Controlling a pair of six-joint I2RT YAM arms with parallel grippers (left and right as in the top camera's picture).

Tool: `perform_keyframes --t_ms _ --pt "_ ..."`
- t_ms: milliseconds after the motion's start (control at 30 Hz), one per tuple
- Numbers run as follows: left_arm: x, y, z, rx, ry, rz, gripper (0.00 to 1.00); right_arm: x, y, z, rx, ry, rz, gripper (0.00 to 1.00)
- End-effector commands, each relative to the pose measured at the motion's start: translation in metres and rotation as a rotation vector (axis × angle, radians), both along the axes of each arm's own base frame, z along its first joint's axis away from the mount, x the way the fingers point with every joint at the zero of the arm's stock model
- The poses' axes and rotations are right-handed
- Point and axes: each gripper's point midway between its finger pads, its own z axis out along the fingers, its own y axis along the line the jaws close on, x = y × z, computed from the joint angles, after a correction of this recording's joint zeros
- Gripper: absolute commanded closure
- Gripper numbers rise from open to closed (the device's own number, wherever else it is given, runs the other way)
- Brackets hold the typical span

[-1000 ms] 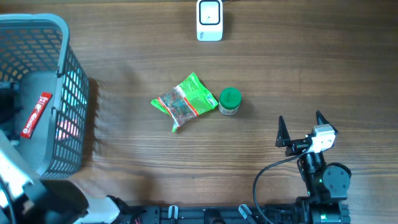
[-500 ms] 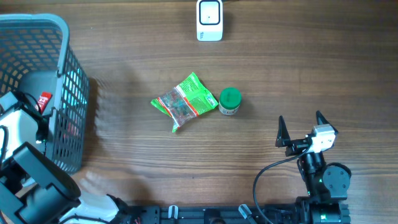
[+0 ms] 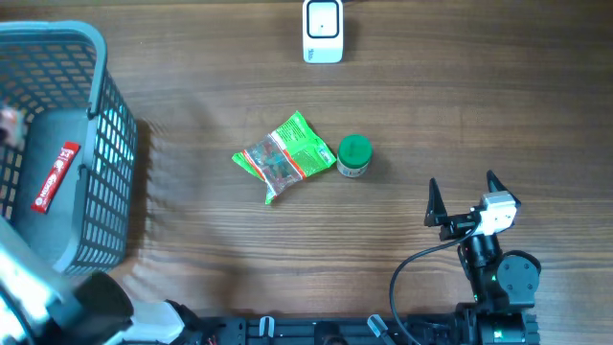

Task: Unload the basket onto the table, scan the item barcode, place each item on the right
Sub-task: 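Grasp the white Kleenex pack in the basket and place it on table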

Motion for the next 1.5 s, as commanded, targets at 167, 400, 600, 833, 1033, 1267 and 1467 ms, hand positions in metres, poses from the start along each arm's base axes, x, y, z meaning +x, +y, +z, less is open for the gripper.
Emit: perform_keyframes --t_ms 167,400,600,833,1033,1267,1467 --pt "0.054 -0.28 0.026 0.066 -0.031 -0.808 0.75 0.0 -0.001 0.002 -0.003 -0.009 -0.006 0.0" --pt "0.015 -0.428 -0.129 0.098 0.442 -1.187 0.76 0.0 -0.001 0.002 -0.002 -0.009 -0.006 0.0" --pt "-0.04 -0.436 -0.256 0.185 0.653 -1.198 0.74 0.0 -0.001 0.002 -0.003 -0.009 -0.006 0.0" --pt "-0.059 -0.447 -0.326 0.049 0.589 -1.167 0.46 0.0 -0.001 0.002 -0.003 -0.009 -0.006 0.0" --pt "0.014 -0.437 -0.127 0.27 0.224 -1.168 0.0 0.0 -0.001 0.002 -0.002 -0.009 -0.006 0.0" --pt "0.01 -0.221 0.038 0.415 0.016 -0.545 0.0 0.0 -0.001 0.002 -0.002 -0.009 -0.006 0.0" --pt "-0.018 -0.061 0.013 0.354 0.184 -0.178 0.0 0.0 -0.001 0.002 -0.002 -0.009 -0.006 0.0"
